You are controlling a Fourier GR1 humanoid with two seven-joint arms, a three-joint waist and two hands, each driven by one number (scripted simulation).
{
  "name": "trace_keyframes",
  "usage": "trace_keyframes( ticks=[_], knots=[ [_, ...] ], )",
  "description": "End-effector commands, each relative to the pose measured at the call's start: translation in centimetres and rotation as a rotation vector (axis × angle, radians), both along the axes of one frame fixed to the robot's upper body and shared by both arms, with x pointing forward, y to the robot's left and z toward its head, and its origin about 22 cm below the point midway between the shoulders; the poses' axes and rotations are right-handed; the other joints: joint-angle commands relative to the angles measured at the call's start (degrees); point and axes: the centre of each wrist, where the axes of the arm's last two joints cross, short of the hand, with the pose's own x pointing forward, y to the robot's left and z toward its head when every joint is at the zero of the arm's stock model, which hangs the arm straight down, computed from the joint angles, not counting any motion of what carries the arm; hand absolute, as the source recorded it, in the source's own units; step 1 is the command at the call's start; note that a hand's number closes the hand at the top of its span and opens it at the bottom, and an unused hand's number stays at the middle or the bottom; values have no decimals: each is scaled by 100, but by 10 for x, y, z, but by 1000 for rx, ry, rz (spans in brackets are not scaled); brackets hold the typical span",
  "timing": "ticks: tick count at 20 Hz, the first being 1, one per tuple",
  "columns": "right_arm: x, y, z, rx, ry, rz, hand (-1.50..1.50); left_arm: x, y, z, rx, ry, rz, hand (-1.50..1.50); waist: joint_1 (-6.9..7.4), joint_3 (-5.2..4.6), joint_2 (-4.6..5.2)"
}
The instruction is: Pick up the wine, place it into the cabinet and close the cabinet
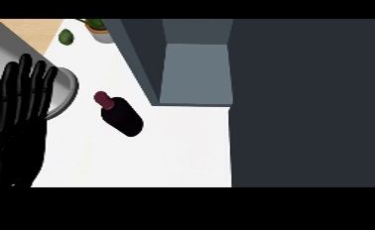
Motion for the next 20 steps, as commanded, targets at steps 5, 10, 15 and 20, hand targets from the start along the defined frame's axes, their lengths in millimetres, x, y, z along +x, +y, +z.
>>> trace_keyframes(
  ticks=[5,10,15,20],
  knots=[
    [-33,1,3,-8,-23,98,-150,-3,-35,-23,40,36,-242,-150,-157,23,30],
    [-43,5,-2,-31,122,340,-150,-10,-67,-31,-201,230,-408,-150,-161,23,35],
    [-67,-2,25,-15,140,347,-150,-24,-77,-6,-208,227,-409,-150,-104,26,36],
    [-75,7,38,-14,145,334,-150,-41,-94,10,-231,228,-421,-150,-87,25,37]
  ],
)
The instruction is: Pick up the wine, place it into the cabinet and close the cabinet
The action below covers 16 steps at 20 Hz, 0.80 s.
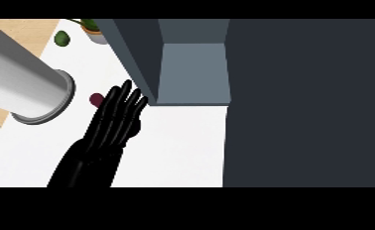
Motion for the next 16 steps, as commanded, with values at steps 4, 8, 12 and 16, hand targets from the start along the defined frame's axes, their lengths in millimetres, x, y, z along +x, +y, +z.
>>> trace_keyframes(
  ticks=[4,8,12,16],
  knots=[
    [-20,3,27,-2,-5,22,-150,-14,-15,18,-22,2,15,-150,5,0,1],
    [-20,2,28,-21,24,9,-150,-37,1,34,-40,-2,23,-150,17,0,-3],
    [-24,11,42,3,8,13,-150,-35,-4,42,-49,29,63,-150,12,0,-4],
    [-21,16,41,-9,-18,5,-150,-39,3,44,-35,19,115,-150,15,-1,-3]
  ],
)
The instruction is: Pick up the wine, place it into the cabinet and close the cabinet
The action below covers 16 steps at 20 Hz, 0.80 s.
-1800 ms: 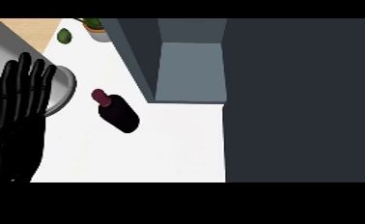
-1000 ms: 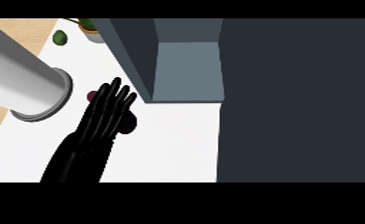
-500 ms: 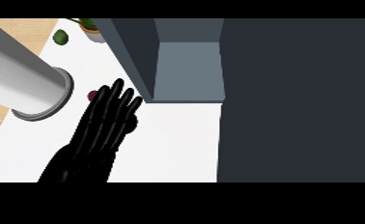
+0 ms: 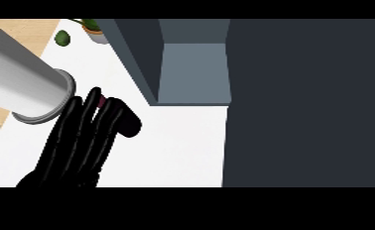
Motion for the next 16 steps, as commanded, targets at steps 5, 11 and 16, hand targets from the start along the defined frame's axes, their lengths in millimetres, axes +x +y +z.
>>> trace_keyframes(
  ticks=[5,11,16],
  knots=[
    [-11,-2,27,6,-44,-21,-150,5,22,-6,17,14,66,-150,5,-3,8],
    [-6,-1,41,-13,-59,-29,-150,0,49,19,22,17,116,-150,24,-3,4],
    [-29,9,43,16,-66,-33,-150,24,62,-3,29,44,157,-150,-11,-5,1]
  ],
)
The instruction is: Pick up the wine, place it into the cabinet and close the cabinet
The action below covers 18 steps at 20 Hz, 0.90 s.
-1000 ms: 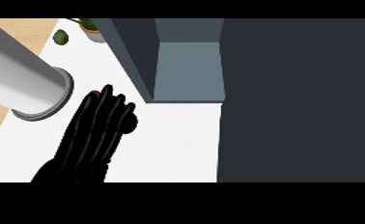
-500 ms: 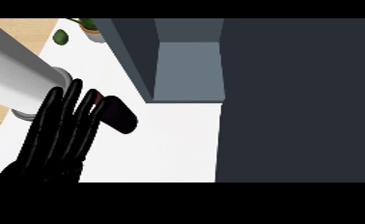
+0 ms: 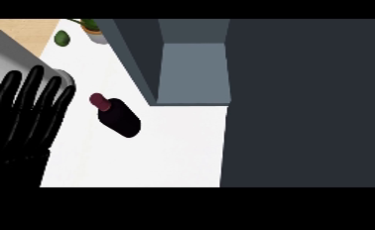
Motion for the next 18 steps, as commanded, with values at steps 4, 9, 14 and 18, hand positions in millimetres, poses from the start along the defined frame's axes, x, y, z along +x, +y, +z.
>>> trace_keyframes(
  ticks=[4,9,14,18],
  knots=[
    [-36,-6,20,6,-43,24,-150,15,20,-12,9,50,34,-150,-19,2,-1],
    [-24,-1,20,12,-47,26,-150,17,40,-21,-24,98,36,-150,12,2,0],
    [-40,-5,15,0,-46,41,-150,36,56,-40,-23,153,30,-150,-31,3,-2],
    [-43,-3,20,12,-40,22,-150,40,69,-79,9,174,18,-150,-27,0,-3]
  ],
)
